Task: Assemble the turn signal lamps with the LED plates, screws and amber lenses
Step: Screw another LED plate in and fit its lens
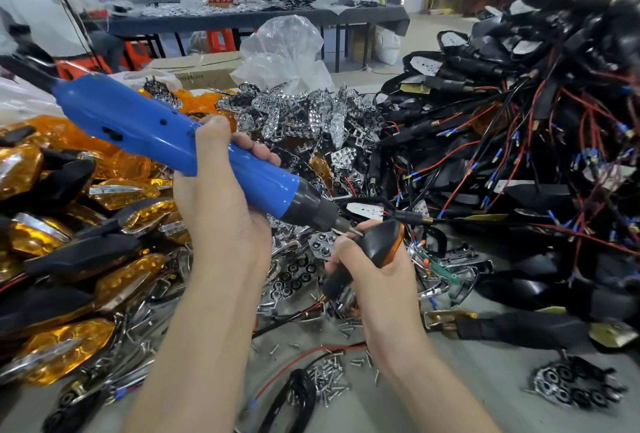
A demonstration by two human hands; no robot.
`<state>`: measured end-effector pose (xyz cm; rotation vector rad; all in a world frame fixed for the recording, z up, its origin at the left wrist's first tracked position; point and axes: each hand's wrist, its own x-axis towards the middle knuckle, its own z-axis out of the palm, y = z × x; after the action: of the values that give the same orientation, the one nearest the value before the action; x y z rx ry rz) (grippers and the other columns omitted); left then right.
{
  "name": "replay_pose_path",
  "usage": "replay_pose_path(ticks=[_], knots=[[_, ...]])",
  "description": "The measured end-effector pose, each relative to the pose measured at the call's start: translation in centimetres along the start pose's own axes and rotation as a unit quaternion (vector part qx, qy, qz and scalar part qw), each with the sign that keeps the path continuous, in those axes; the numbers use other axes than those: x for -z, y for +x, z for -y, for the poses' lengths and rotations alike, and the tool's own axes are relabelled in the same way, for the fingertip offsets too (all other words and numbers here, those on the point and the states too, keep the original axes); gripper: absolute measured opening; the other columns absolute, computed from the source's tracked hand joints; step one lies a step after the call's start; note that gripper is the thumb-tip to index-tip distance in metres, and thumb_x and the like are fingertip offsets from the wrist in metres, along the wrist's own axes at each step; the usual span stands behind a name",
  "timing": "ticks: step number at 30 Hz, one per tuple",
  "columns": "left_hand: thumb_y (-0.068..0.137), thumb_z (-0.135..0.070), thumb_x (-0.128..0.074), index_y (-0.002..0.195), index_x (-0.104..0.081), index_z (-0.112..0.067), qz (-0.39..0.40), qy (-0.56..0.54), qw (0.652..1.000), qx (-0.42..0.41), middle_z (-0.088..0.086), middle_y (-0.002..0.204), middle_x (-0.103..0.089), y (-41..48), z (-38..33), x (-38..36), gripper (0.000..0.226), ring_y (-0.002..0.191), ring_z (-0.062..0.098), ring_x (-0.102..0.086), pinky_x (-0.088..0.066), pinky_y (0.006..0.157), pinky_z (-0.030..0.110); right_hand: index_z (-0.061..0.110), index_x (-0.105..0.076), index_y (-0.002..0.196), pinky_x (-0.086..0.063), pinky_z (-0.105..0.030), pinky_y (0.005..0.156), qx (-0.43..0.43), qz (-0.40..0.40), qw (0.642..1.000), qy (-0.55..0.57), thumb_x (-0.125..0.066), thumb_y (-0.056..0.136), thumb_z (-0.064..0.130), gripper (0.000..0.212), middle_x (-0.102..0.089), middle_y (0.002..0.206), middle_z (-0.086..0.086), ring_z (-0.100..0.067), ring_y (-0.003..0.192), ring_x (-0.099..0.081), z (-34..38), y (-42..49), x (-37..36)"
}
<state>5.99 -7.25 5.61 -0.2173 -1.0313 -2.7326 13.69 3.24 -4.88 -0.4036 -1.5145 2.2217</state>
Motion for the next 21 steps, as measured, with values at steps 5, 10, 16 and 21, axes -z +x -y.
replay_pose_path(ticks=[5, 10, 16, 21], knots=[[0.094, -0.014, -0.063, 0.089, -0.054, -0.016, -0.025, -0.004, 1.0, 0.001, -0.002, 0.068, -0.057, 0.03, -0.03, -0.09, 0.01, 0.059, 0.014, -0.057, -0.053, 0.064, 0.032, 0.01, -0.06, 0.101, -0.05, -0.015, 0.059, 0.004, 0.004, 1.0, -0.003, -0.076, 0.086, 0.017, 0.023, -0.062, 0.08, -0.013, -0.012, 0.065, -0.066, 0.13, -0.11, 0.02], [0.095, -0.014, -0.062, 0.086, -0.054, -0.016, -0.035, 0.012, 0.999, 0.0, -0.002, 0.066, -0.057, -0.08, -0.11, -0.22, 0.012, 0.057, 0.014, -0.057, -0.053, 0.062, 0.032, 0.013, -0.061, 0.098, -0.05, -0.016, 0.059, 0.007, 0.004, 1.0, -0.016, -0.074, 0.088, 0.016, 0.017, -0.063, 0.077, -0.011, -0.014, 0.065, -0.065, 0.16, -0.18, -0.02], [0.095, -0.014, -0.063, 0.086, -0.054, -0.015, -0.047, 0.008, 0.999, 0.01, -0.002, 0.066, -0.058, 0.0, -0.04, 0.01, 0.013, 0.057, 0.014, -0.058, -0.053, 0.061, 0.031, 0.018, -0.061, 0.094, -0.05, -0.022, 0.057, 0.012, 0.007, 0.999, -0.038, -0.074, 0.084, 0.022, 0.018, -0.064, 0.075, -0.008, -0.016, 0.066, -0.062, 0.4, -0.36, -0.11], [0.096, -0.014, -0.062, 0.087, -0.055, -0.017, -0.048, 0.01, 0.999, 0.0, -0.002, 0.066, -0.058, -0.11, 0.23, -0.26, 0.012, 0.056, 0.014, -0.058, -0.053, 0.061, 0.03, 0.025, -0.061, 0.092, -0.05, -0.017, 0.058, 0.021, 0.003, 0.999, -0.031, -0.074, 0.083, 0.024, 0.016, -0.064, 0.074, -0.008, -0.014, 0.065, -0.061, 0.57, -0.38, -0.3]])
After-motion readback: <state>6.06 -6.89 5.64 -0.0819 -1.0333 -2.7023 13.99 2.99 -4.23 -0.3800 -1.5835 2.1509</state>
